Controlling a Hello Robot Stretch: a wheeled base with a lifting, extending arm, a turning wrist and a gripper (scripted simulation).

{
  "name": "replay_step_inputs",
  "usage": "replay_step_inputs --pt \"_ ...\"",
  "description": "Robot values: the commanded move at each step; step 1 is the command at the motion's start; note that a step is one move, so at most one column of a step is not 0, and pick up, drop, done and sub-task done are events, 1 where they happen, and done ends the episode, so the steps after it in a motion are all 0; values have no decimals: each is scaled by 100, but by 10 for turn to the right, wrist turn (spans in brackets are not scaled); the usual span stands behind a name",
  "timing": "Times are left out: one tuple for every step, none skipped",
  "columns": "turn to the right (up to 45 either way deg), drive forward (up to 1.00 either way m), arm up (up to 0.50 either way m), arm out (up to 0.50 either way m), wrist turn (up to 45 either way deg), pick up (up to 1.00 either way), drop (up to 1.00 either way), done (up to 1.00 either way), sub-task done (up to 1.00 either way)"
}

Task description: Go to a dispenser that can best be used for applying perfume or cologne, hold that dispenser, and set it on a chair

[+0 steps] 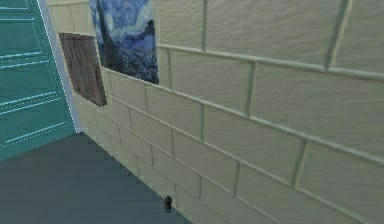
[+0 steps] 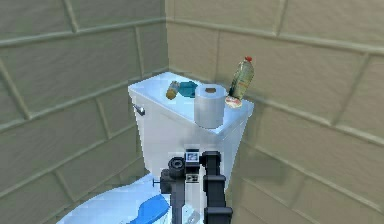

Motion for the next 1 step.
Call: replay_step_inputs --pt "0 0 0 0 450 0 0 0 0"
